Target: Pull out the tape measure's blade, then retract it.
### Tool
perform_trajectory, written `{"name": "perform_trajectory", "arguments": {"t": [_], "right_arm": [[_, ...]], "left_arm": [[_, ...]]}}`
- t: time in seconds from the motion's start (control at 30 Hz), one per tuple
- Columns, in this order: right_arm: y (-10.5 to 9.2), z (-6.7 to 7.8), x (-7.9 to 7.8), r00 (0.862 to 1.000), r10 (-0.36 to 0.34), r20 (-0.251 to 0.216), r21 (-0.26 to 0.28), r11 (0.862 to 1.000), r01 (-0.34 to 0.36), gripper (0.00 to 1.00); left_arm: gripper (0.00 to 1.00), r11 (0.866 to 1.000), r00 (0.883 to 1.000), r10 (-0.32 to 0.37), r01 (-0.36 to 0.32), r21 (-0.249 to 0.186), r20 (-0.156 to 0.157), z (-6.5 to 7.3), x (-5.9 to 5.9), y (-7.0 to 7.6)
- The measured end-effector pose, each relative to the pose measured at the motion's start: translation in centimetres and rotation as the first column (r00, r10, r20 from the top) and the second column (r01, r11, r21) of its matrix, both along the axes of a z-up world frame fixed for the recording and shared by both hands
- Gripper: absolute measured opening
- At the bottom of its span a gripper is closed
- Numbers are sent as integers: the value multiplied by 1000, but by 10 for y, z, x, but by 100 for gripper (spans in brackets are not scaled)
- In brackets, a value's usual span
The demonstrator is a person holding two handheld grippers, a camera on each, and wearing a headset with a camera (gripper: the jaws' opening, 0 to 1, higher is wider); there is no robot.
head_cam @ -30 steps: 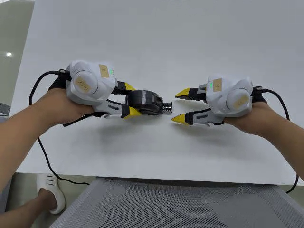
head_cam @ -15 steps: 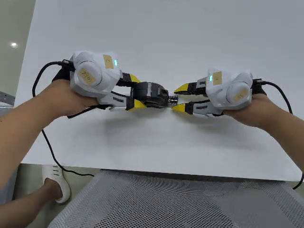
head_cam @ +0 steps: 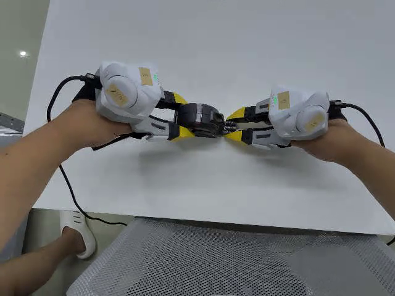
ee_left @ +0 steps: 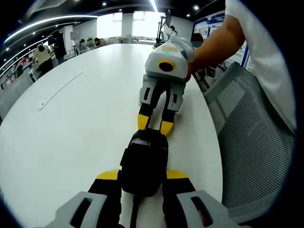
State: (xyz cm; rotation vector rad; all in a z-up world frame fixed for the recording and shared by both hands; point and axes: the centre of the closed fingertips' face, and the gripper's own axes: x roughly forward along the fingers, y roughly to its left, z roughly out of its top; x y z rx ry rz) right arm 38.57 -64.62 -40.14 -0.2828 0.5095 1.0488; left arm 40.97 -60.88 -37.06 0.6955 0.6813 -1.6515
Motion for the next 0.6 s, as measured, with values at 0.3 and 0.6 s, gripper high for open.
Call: {"name": "perform_trajectory", "arguments": {"t": [0.3,0.6], "right_arm": [[1,-2,1,1000,7,17,9,1000,-7,15],[1,-2,1,1000,19,12,28,999,-19,14]], "left_arm": [[30,1000,1000,1,-1,4,4,0,0,0],[30,1000,1000,-2,2,11,13,-1,-1,0]]}}
